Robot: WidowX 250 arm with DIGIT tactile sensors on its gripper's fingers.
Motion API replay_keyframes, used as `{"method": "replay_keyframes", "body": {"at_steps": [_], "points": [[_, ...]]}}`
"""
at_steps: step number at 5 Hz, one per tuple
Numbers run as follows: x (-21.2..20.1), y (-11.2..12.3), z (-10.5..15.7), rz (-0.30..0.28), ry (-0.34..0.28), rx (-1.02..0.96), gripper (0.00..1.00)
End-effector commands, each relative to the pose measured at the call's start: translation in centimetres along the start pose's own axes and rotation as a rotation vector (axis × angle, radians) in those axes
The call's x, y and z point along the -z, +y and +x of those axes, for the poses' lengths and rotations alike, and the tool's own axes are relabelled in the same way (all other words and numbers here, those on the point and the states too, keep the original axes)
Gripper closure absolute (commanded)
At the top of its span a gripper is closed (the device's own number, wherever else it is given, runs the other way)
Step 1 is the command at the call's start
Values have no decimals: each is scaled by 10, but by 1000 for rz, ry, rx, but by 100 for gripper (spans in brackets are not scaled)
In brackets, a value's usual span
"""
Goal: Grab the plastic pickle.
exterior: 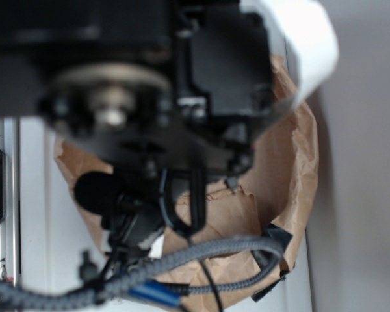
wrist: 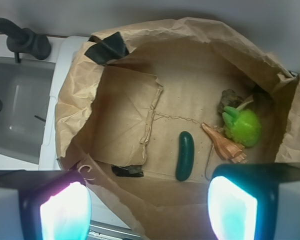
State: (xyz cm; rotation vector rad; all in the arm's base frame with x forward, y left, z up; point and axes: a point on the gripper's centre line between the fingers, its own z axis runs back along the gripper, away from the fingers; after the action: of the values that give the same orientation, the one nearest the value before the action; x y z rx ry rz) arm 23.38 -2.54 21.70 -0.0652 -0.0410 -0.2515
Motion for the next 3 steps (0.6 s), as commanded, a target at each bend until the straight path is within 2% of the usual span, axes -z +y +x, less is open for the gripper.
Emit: {"method": "replay_keyframes", "body": {"at_steps": [1, 2, 3], "points": [[33, 44, 10, 8, -31, -65, 0], [65, 60, 3, -4, -13, -58, 0], [97, 74, -9, 27, 7, -42, 0]]}}
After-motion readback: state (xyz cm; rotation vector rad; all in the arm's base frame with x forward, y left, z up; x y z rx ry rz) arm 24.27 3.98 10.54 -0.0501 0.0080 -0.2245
